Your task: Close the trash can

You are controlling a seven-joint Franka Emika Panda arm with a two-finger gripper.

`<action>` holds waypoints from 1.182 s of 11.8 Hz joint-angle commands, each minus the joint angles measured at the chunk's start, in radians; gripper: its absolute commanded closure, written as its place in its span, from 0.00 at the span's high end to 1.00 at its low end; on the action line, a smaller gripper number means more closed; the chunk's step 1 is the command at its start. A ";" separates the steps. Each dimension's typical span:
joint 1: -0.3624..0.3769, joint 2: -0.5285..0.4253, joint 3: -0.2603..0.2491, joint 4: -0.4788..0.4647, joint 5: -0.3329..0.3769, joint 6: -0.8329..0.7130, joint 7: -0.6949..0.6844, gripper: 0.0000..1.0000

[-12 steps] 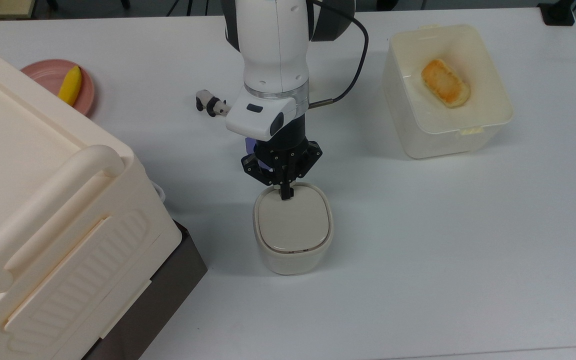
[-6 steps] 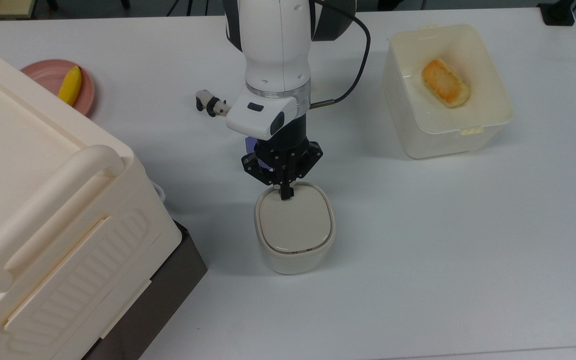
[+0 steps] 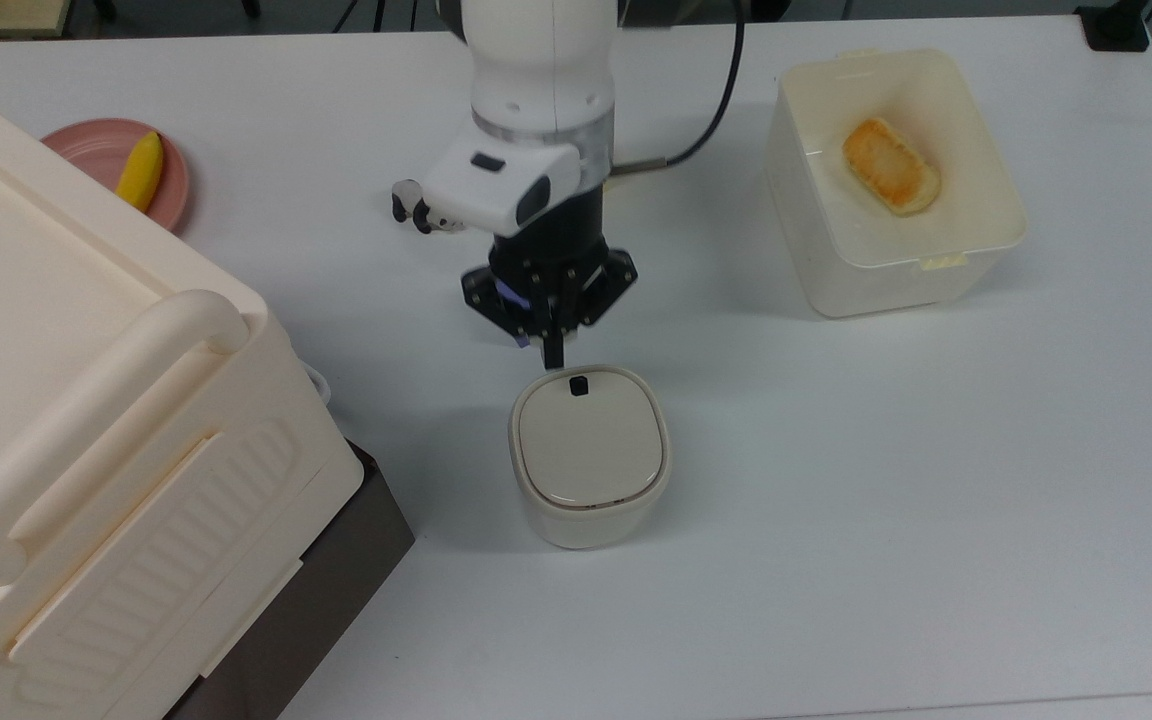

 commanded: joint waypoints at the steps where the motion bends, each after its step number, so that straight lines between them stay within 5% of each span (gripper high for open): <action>1: 0.003 -0.144 -0.015 0.014 0.040 -0.218 0.022 0.00; 4: 0.014 -0.240 -0.056 0.014 0.095 -0.389 0.046 0.00; 8: 0.060 -0.316 -0.050 -0.003 0.092 -0.634 0.138 0.00; 13: 0.083 -0.399 -0.074 -0.031 0.085 -0.655 0.093 0.38; 14: 0.081 -0.399 -0.085 -0.028 0.083 -0.652 0.079 0.56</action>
